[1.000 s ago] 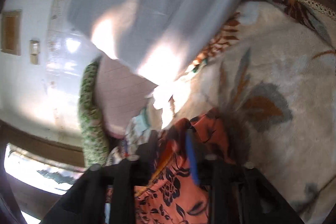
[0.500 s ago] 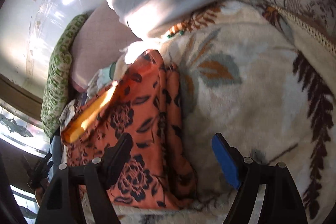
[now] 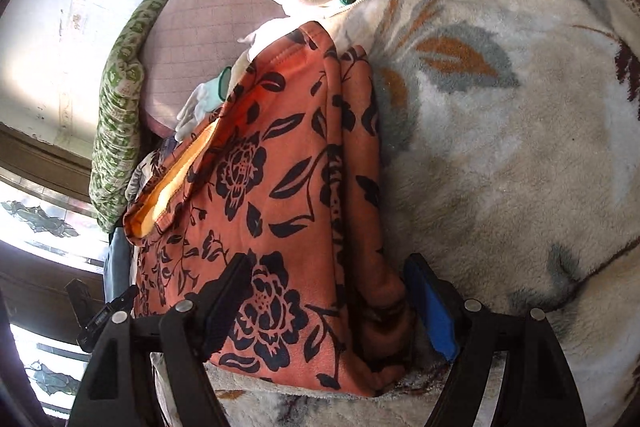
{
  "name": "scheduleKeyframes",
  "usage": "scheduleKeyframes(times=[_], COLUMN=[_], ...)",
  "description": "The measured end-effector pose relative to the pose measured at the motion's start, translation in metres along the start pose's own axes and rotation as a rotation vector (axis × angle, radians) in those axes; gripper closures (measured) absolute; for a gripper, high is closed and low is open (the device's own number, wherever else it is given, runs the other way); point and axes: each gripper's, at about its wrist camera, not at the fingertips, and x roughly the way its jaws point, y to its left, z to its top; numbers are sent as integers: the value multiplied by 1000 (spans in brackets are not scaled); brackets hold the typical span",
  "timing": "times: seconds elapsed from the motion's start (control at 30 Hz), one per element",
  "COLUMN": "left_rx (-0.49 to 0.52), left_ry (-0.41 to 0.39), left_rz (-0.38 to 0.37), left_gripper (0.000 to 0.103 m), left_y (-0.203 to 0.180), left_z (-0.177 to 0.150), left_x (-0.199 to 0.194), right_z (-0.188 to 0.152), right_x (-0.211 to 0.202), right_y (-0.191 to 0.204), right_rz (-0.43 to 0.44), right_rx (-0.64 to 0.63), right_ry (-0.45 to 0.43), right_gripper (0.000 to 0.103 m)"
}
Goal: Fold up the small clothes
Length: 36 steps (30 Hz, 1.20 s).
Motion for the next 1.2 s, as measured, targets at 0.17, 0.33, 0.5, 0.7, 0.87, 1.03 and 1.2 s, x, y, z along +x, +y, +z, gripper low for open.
scheduleKeyframes(times=[0.17, 0.33, 0.5, 0.7, 0.87, 1.03, 1.2], left_rx=[-44, 19, 39, 97, 67, -26, -105], left_ry=[53, 73, -4, -93, -47, 76, -73], left_rz=[8, 98, 78, 51, 38, 120, 86], left_gripper=[86, 88, 88, 88, 86, 67, 48], left_y=[-4, -26, -44, -58, -31, 11, 25], left_z=[11, 22, 40, -4, -114, -182, -181], left_x=[13, 8, -47, -144, -165, -93, -134], right_z=[6, 12, 19, -18, -111, -190, -199], right_x=[12, 10, -31, -101, -138, -97, -132], right_y=[6, 31, 61, 102, 73, -3, 22], right_rz=[-66, -123, -84, -77, -71, -144, -209], right_rx=[-1, -19, -38, -117, -105, 34, -86], right_ry=[71, 101, 64, 33, 60, 147, -7], right_gripper=[77, 83, 86, 86, 86, 76, 34])
